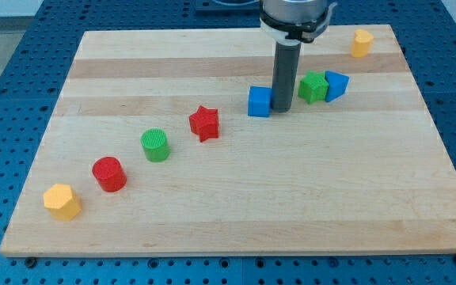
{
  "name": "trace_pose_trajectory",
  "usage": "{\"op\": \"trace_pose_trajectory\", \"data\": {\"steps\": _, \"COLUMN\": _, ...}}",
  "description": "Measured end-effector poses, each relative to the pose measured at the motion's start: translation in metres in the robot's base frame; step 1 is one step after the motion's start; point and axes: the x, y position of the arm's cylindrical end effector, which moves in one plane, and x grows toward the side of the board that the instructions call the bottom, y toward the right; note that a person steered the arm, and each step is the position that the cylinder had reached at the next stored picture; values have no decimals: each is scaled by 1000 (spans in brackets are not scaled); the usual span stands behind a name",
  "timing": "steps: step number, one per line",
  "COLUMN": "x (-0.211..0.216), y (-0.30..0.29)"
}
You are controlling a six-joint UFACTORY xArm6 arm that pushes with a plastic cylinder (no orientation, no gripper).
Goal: Push the triangle to the top right of the green star
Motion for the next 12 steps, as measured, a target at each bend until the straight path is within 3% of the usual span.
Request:
{"op": "trace_pose_trajectory", "data": {"steps": 3, "x": 0, "y": -5}}
{"op": "trace_pose_trajectory", "data": {"steps": 8, "x": 0, "y": 79}}
{"op": "trace_pose_trajectory", "data": {"steps": 12, "x": -54, "y": 88}}
